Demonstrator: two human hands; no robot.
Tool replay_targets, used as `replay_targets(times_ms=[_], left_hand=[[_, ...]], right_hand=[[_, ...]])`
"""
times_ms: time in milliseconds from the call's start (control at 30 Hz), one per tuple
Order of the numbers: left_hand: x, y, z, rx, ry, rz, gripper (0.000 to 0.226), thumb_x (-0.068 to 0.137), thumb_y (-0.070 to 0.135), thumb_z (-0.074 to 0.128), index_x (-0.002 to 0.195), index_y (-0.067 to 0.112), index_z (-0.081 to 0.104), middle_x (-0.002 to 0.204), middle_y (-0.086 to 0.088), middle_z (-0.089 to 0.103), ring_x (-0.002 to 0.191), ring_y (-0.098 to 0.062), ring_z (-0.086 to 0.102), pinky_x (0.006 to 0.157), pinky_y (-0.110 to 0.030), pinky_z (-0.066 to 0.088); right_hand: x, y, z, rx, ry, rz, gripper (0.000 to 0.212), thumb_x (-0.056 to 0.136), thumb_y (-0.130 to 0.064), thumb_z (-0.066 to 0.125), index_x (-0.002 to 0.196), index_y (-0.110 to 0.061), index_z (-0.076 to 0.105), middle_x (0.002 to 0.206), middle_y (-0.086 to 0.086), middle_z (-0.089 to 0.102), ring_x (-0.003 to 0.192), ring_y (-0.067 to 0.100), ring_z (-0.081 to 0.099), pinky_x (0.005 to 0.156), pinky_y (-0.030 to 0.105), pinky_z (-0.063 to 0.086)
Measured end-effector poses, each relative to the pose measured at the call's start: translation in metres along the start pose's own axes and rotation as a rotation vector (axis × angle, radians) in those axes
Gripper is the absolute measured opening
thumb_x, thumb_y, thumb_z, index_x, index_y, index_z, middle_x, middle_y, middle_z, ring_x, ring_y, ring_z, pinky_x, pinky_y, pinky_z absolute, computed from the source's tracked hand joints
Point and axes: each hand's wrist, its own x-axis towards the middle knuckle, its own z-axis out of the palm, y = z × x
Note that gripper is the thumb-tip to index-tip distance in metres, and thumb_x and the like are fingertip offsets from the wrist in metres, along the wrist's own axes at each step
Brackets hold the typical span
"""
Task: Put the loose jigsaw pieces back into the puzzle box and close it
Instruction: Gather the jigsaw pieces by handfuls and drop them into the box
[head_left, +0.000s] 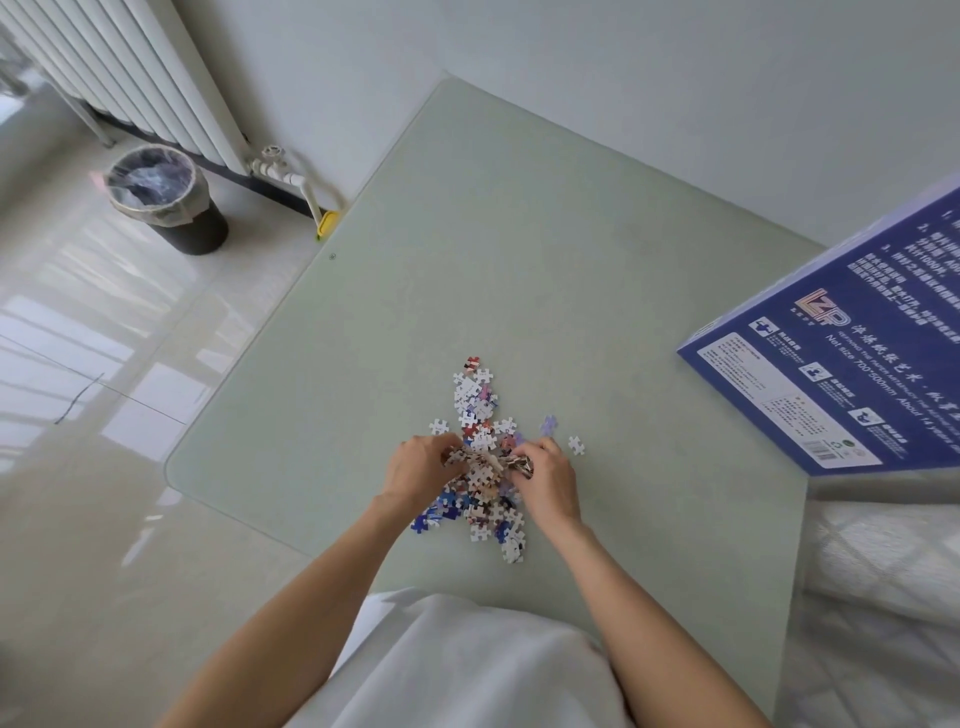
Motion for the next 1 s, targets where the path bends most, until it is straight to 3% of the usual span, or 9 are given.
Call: replay_targets(times_ms=[133,233,333,400,500,567,733,833,1000], left_hand=[[0.001,0.002,-0.007,-0.009,-0.018,0.001,0.027,0.083,0.031,0.067,0.107,0.020,0.065,0.097,0.001,0.071,0.082,-0.014,0.067,0.081,-0.032,0.055],[0.001,0.001,-0.014,-0.018,-0.015,-0.018,0.025,0.082,0.029,0.068,0.104,0.018,0.066,0.095,-0.001,0.071,0.082,-0.015,0.066,0.081,-0.031,0.053],[0.002,0.005,-0.020,-0.046,0.000,-0.019,0.024,0.082,0.024,0.069,0.103,0.015,0.068,0.095,-0.002,0.071,0.083,-0.015,0.065,0.078,-0.023,0.050],[0.005,0.011,-0.022,-0.044,0.001,0.009,0.023,0.082,0.022,0.069,0.103,0.014,0.068,0.095,-0.003,0.071,0.081,-0.012,0.065,0.078,-0.020,0.049],[0.013,0.019,-0.024,0.019,-0.040,0.051,0.023,0.081,0.021,0.070,0.102,0.012,0.069,0.095,-0.003,0.072,0.080,-0.012,0.065,0.080,-0.021,0.051],[0.021,0.029,-0.024,0.096,-0.096,0.073,0.023,0.080,0.021,0.071,0.102,0.012,0.069,0.095,-0.003,0.072,0.080,-0.011,0.065,0.083,-0.021,0.050],[0.047,0.078,-0.031,0.224,-0.127,0.220,0.018,0.081,0.020,0.070,0.099,0.015,0.070,0.093,-0.002,0.072,0.077,-0.012,0.065,0.075,-0.020,0.049],[0.069,0.134,-0.044,0.211,-0.110,0.377,0.019,0.080,0.021,0.071,0.099,0.017,0.070,0.095,0.000,0.072,0.081,-0.012,0.067,0.080,-0.026,0.052],[0.091,0.254,-0.074,0.159,0.032,0.689,0.014,0.079,0.021,0.072,0.092,0.017,0.070,0.086,0.003,0.071,0.075,-0.013,0.066,0.068,-0.025,0.046]], right_hand=[[0.001,0.003,-0.007,0.040,0.038,-0.005,0.024,0.081,-0.015,0.070,0.105,-0.011,0.069,0.111,0.004,0.067,0.102,0.018,0.061,0.091,0.017,0.033],[-0.001,0.005,-0.015,0.054,0.031,-0.018,0.025,0.082,-0.016,0.070,0.107,-0.013,0.069,0.110,0.003,0.069,0.098,0.016,0.064,0.096,0.020,0.039],[-0.004,0.008,-0.028,0.052,0.037,-0.043,0.022,0.082,-0.014,0.070,0.104,-0.013,0.070,0.104,0.004,0.070,0.090,0.016,0.064,0.084,0.015,0.040],[-0.006,0.010,-0.041,0.055,0.037,-0.065,0.019,0.081,-0.014,0.071,0.101,-0.012,0.071,0.098,0.005,0.071,0.085,0.017,0.064,0.082,0.021,0.047],[-0.009,0.009,-0.076,0.040,0.037,-0.123,0.017,0.081,-0.015,0.071,0.098,-0.013,0.072,0.096,0.004,0.071,0.083,0.017,0.064,0.071,0.014,0.037],[-0.011,0.008,-0.114,0.067,0.067,-0.166,0.015,0.081,-0.016,0.071,0.095,-0.015,0.073,0.091,0.003,0.070,0.077,0.014,0.061,0.069,0.019,0.037],[-0.021,0.007,-0.241,0.156,0.319,-0.233,0.015,0.078,-0.015,0.075,0.093,-0.017,0.073,0.080,-0.007,0.067,0.064,-0.002,0.054,0.062,0.008,0.037],[-0.031,0.011,-0.312,0.165,0.520,-0.249,0.020,0.079,-0.017,0.074,0.098,-0.014,0.072,0.085,-0.009,0.066,0.073,0.001,0.057,0.067,0.007,0.040],[-0.033,0.035,-0.393,0.124,0.794,-0.291,0.017,0.083,-0.019,0.070,0.100,-0.017,0.072,0.092,-0.011,0.066,0.081,0.000,0.058,0.072,0.006,0.040]])
